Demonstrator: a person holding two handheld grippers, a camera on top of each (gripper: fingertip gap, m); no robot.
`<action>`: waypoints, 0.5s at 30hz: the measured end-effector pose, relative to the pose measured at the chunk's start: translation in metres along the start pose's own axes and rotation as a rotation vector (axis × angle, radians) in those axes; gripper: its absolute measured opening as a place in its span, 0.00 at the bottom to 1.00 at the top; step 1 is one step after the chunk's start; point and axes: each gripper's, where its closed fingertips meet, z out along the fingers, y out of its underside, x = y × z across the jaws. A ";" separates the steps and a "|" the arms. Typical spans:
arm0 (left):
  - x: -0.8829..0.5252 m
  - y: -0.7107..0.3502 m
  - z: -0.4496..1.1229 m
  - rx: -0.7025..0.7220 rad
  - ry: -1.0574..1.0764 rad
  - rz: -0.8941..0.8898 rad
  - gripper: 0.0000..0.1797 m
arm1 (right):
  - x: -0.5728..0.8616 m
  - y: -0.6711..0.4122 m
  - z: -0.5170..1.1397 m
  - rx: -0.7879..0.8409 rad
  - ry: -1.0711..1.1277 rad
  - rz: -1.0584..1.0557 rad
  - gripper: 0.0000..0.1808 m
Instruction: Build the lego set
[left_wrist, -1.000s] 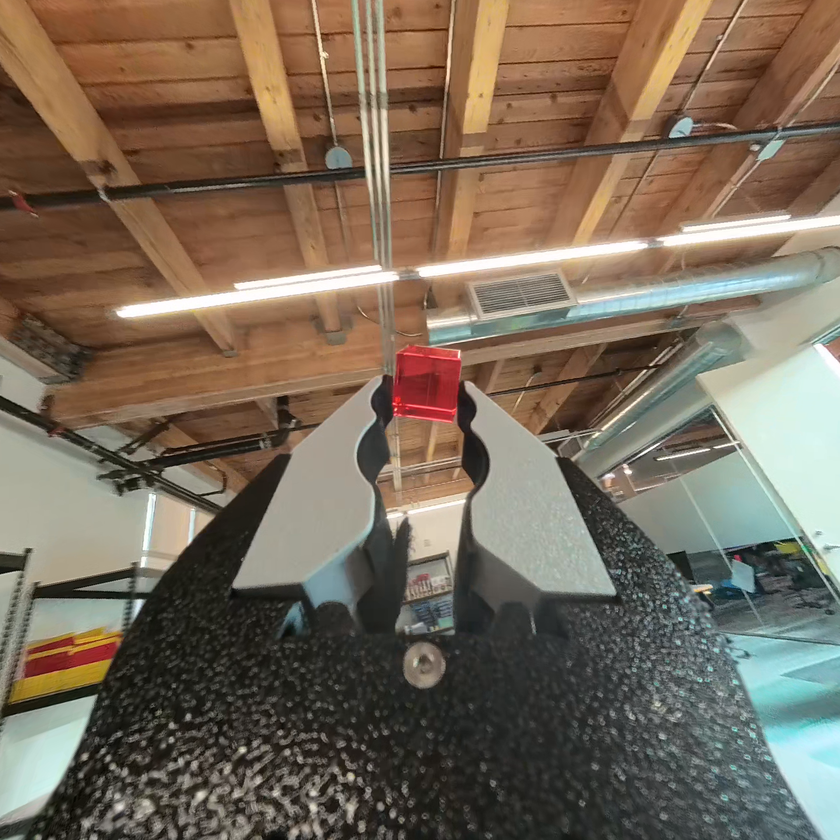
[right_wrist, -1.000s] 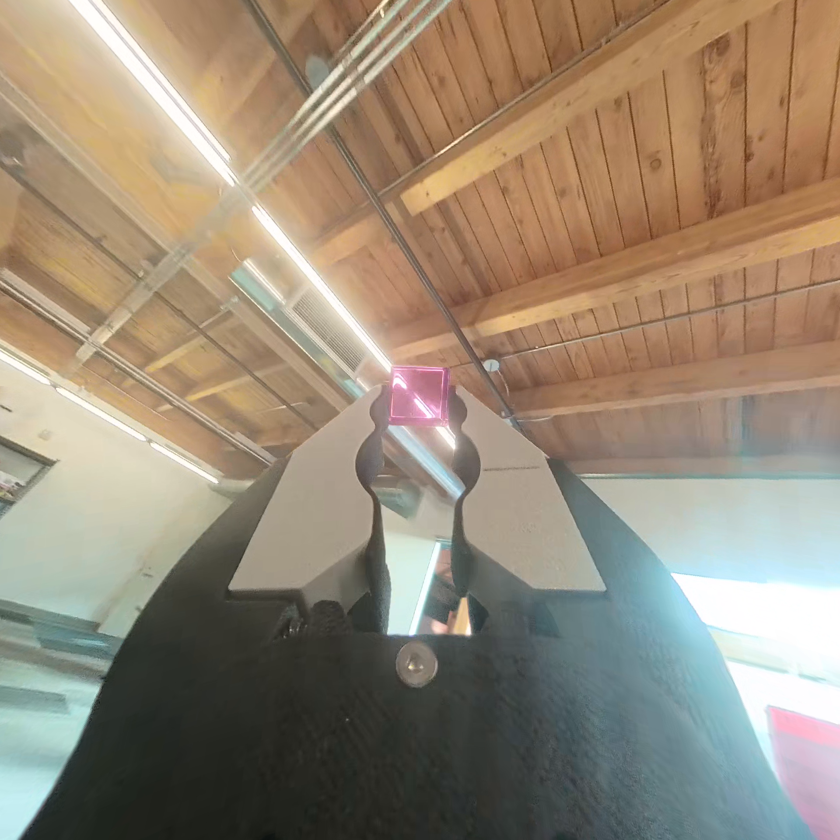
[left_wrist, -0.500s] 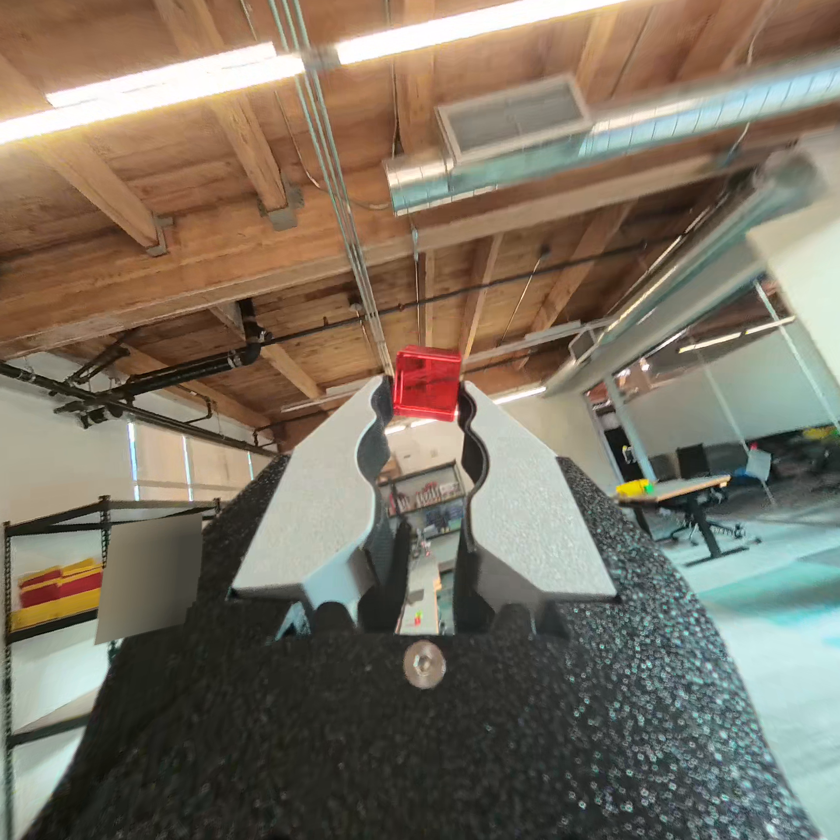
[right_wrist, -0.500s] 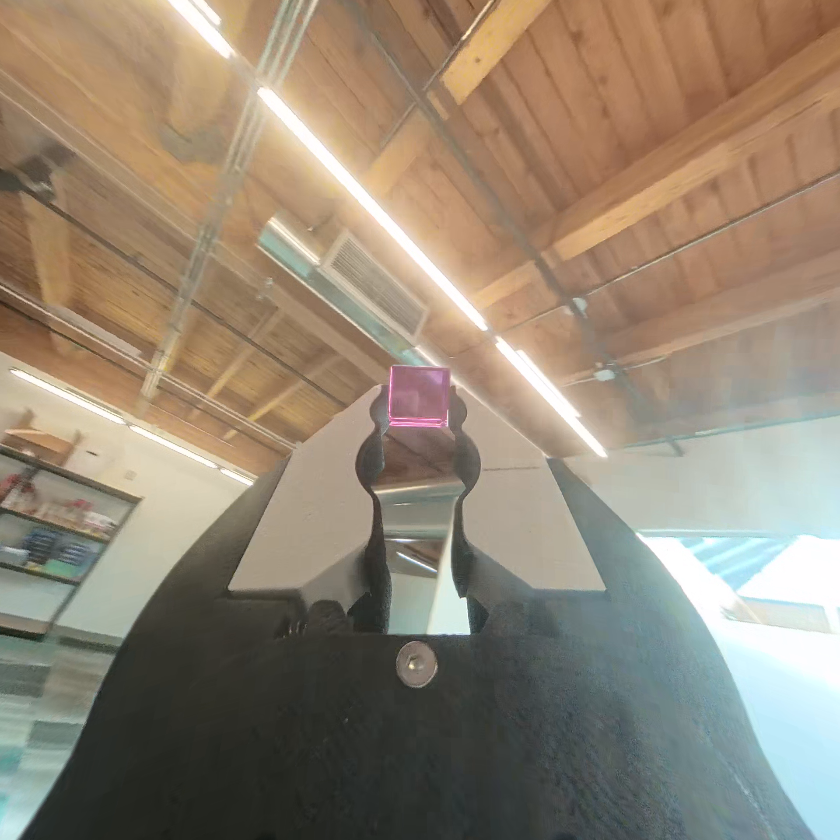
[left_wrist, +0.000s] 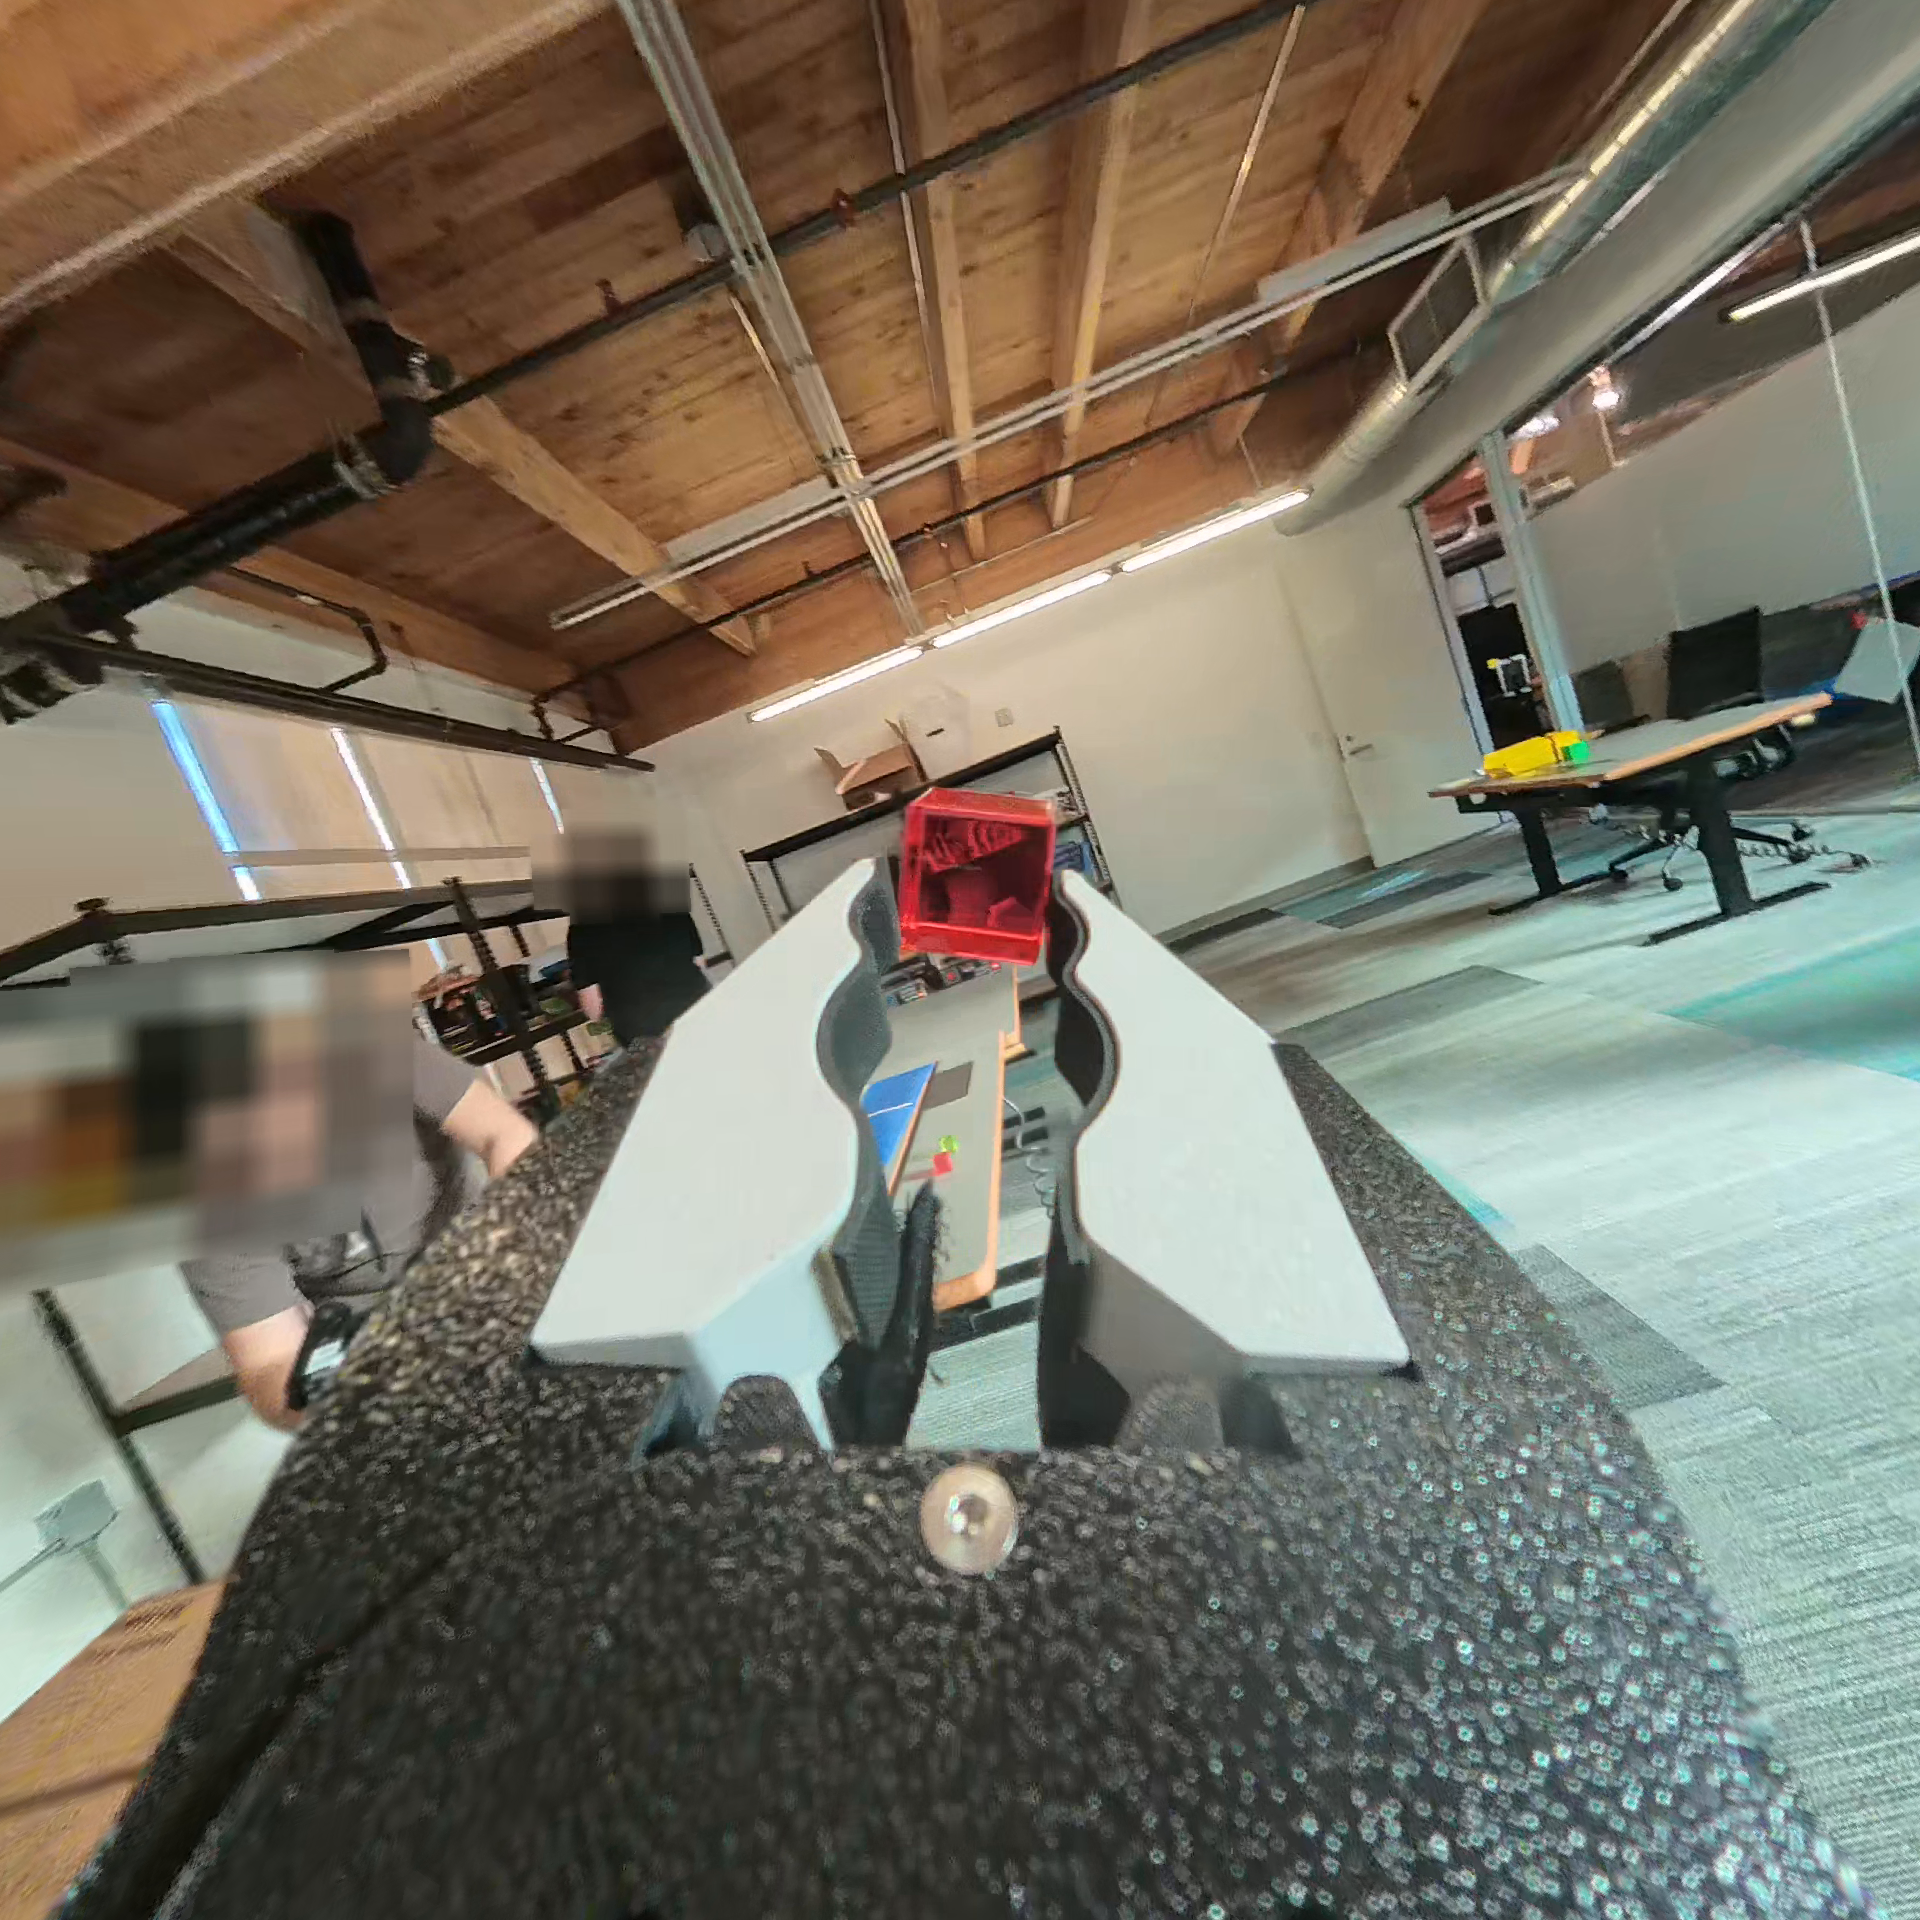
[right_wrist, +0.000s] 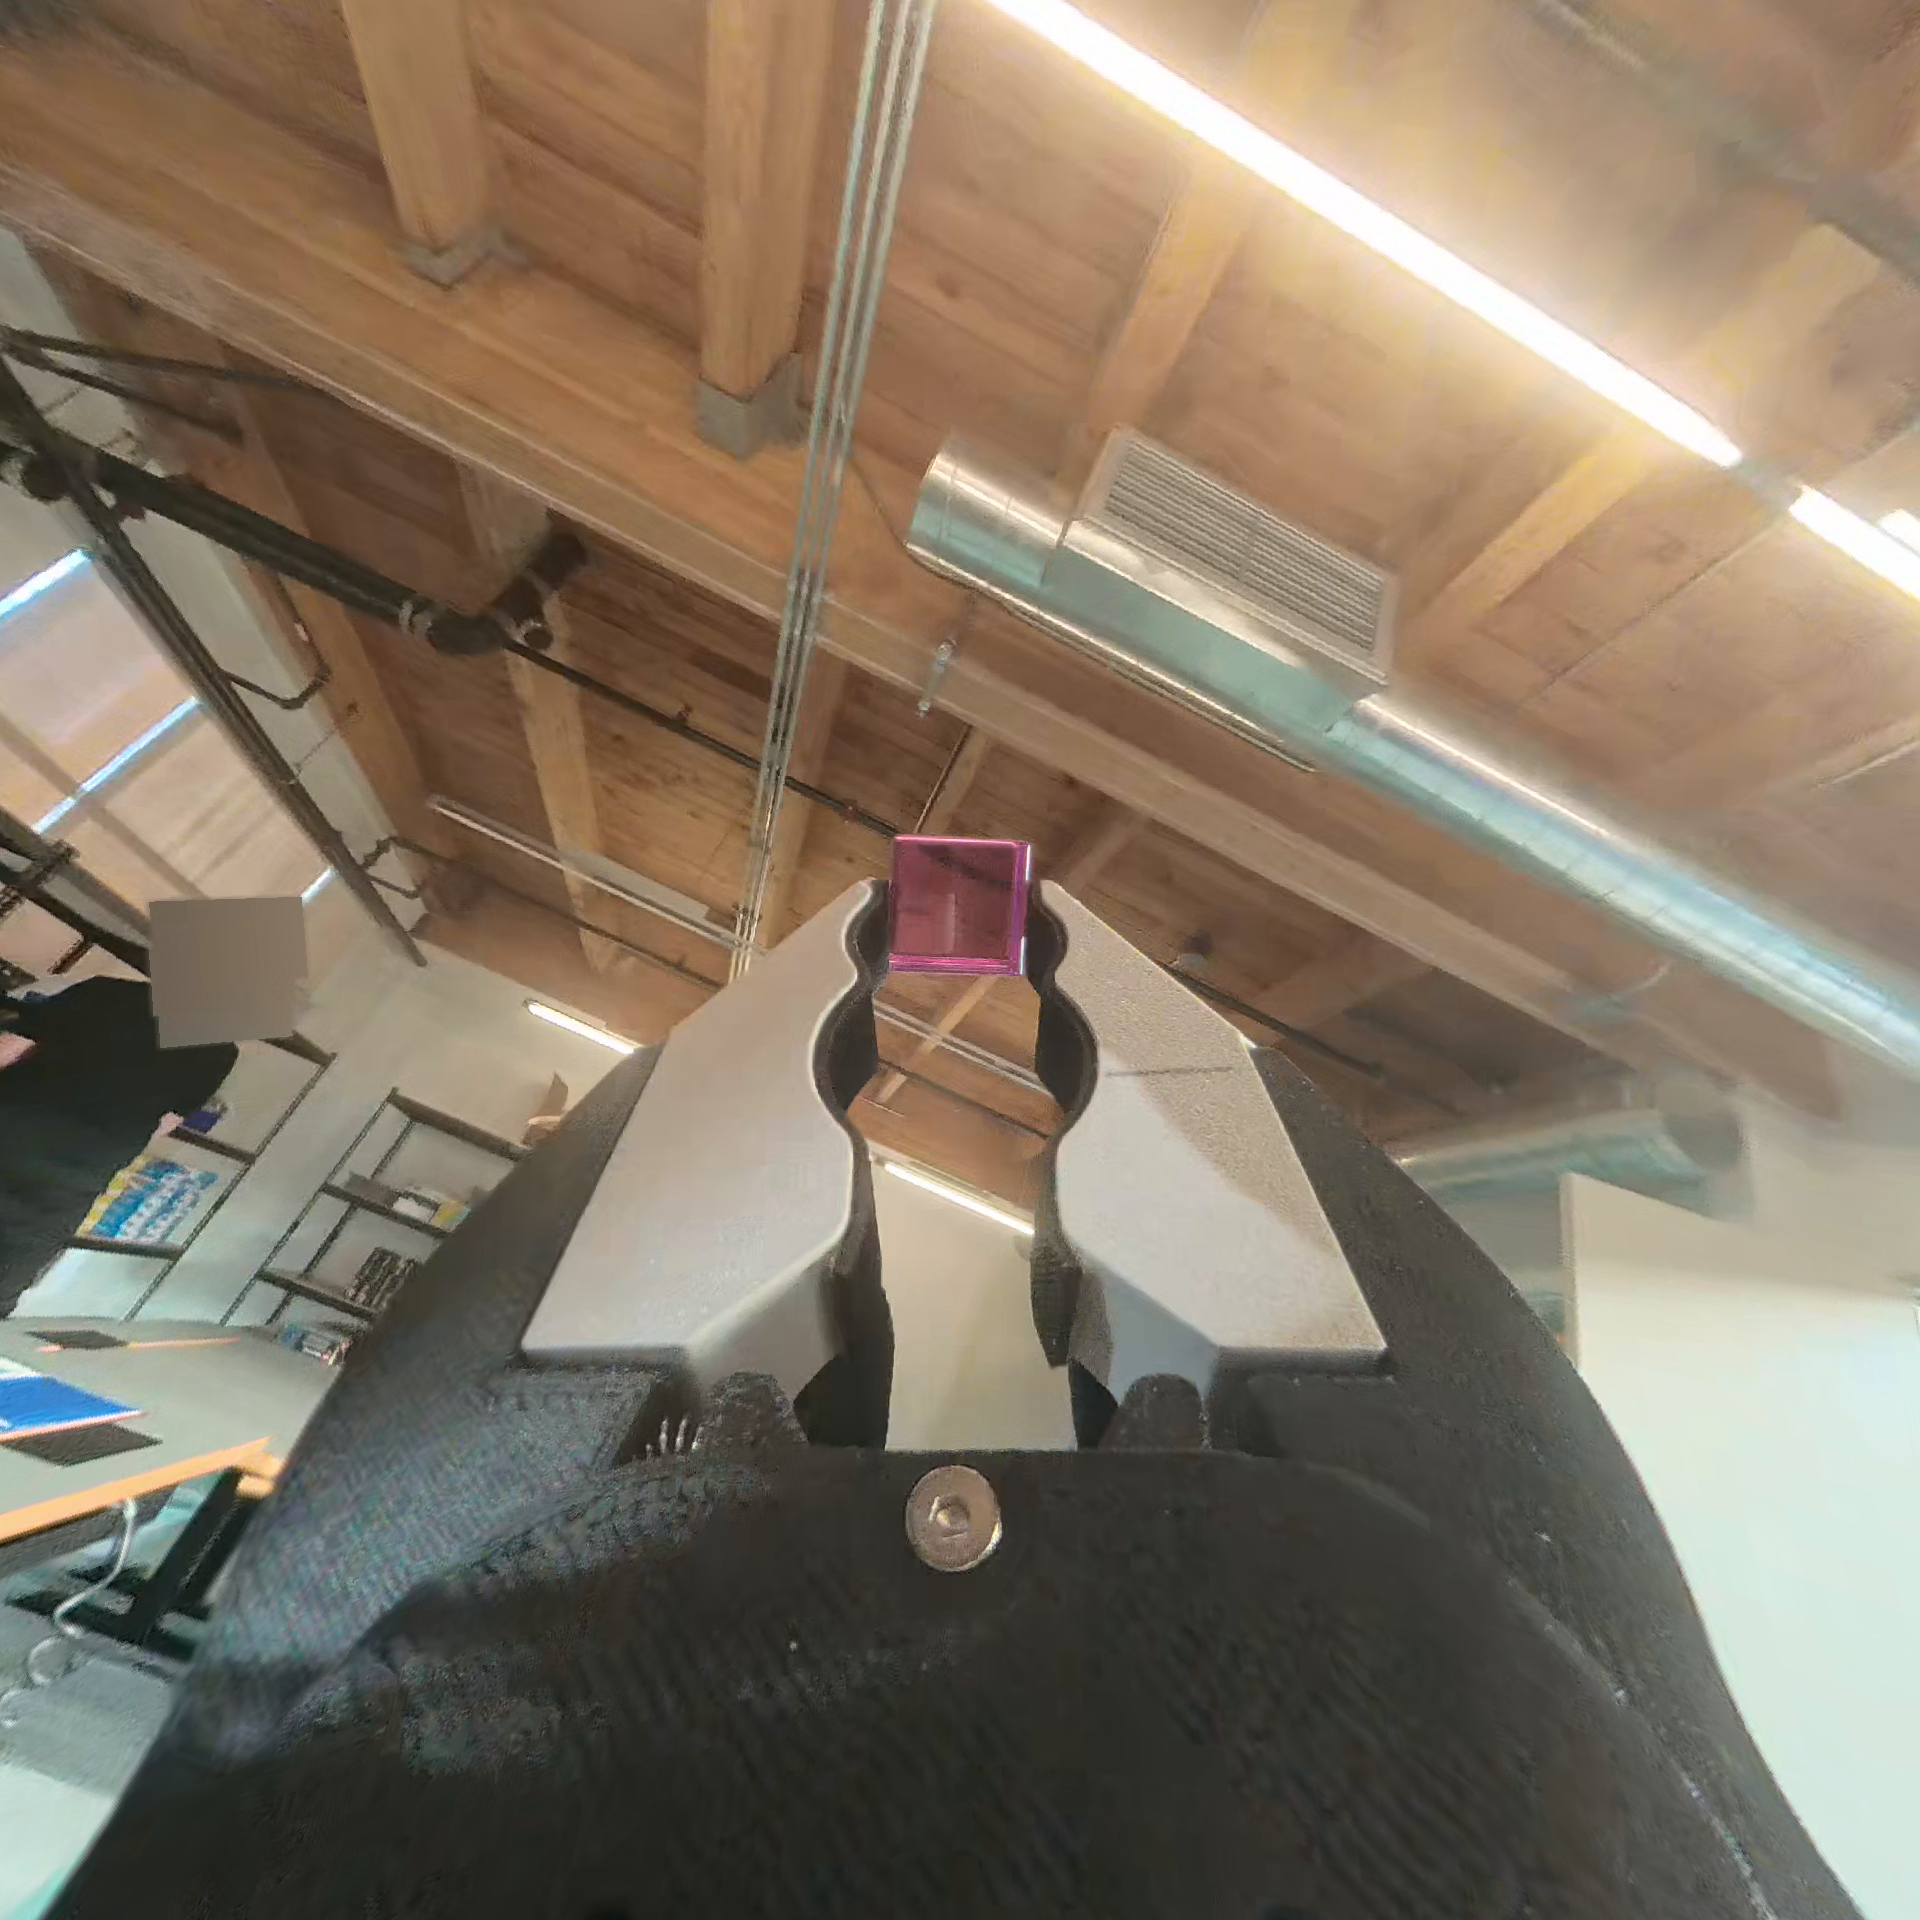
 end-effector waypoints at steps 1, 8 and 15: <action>0.013 0.011 0.032 -0.010 0.025 0.007 0.14 | -0.005 0.025 0.012 -0.011 -0.012 -0.009 0.13; 0.073 0.103 0.229 0.011 0.032 -0.091 0.14 | -0.034 0.252 0.073 -0.207 -0.058 -0.076 0.13; 0.092 0.230 0.408 -0.156 -0.033 -0.170 0.14 | -0.102 0.481 0.207 -0.233 -0.153 0.053 0.13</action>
